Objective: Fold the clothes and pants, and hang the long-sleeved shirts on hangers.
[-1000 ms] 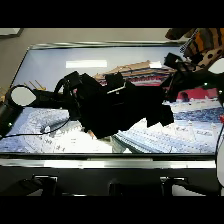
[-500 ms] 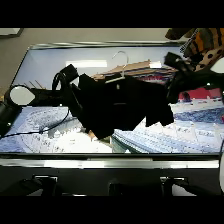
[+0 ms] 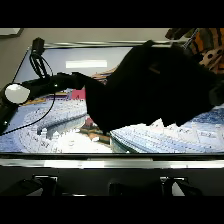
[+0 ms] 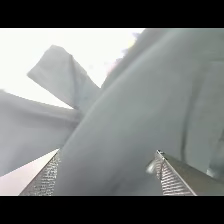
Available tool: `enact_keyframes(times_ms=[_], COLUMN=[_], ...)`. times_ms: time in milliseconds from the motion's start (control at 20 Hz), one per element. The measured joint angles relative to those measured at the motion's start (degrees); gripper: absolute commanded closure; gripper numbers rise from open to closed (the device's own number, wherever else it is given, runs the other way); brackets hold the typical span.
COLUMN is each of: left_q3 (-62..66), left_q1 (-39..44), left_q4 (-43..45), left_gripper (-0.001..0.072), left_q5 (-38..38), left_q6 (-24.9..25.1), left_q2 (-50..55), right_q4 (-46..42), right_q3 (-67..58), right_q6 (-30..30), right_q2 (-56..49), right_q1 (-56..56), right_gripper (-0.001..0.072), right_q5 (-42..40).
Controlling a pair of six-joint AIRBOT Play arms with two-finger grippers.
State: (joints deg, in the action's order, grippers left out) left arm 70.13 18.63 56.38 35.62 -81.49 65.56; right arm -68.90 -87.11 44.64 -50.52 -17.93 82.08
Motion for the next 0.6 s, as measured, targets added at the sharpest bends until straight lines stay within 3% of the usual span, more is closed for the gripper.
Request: enact_keyframes(times_ms=[200, 400, 600], left_q3=[0.20, 0.22, 0.22], left_q1=[-0.13, -0.15, -0.15], left_q4=[-1.05, -2.27, -2.89], left_gripper=[-0.0012, -0.0011, -0.0011], left_q5=[-1.33, -1.77, -1.99], left_q6=[-5.14, -7.06, -7.45], left_q2=[-0.87, -1.64, -2.12], right_q4=[-8.44, -29.88, -49.09], right_q3=[-0.02, -0.02, -0.04], right_q6=[11.13, 32.11, 48.19], right_q2=[9.16, 15.13, 15.21], right_q1=[-0.68, -0.87, -0.90], right_gripper=[0.0677, 0.0678, 0.0677], right_q5=[-1.46, -3.34, -3.87])
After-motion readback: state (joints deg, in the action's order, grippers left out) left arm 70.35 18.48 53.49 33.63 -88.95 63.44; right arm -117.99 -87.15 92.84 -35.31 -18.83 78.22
